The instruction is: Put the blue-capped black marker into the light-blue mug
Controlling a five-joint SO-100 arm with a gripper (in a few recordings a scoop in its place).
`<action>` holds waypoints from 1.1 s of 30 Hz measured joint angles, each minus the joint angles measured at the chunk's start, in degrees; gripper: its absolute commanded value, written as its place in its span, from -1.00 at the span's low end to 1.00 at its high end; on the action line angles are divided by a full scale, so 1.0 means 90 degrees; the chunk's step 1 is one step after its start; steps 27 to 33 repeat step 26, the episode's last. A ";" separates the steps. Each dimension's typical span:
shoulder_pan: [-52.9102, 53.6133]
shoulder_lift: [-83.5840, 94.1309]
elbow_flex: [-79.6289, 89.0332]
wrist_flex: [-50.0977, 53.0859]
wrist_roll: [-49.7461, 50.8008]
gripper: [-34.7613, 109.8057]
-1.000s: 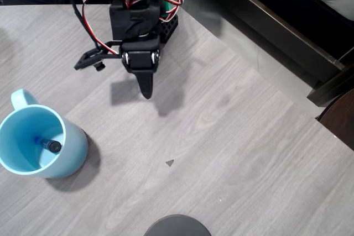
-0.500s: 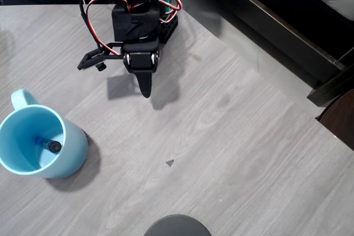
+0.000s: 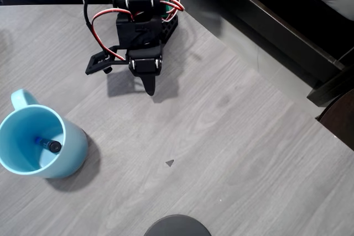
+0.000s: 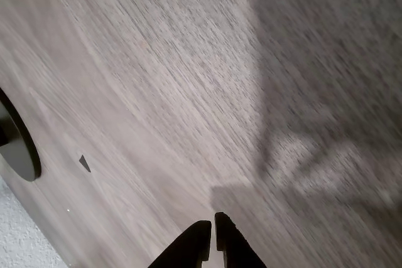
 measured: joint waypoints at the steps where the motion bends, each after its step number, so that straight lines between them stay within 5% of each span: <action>1: 0.0000 0.0000 0.0000 0.0000 0.0000 -0.52; 33: 0.0039 0.0000 0.0020 0.0381 -0.0020 -0.52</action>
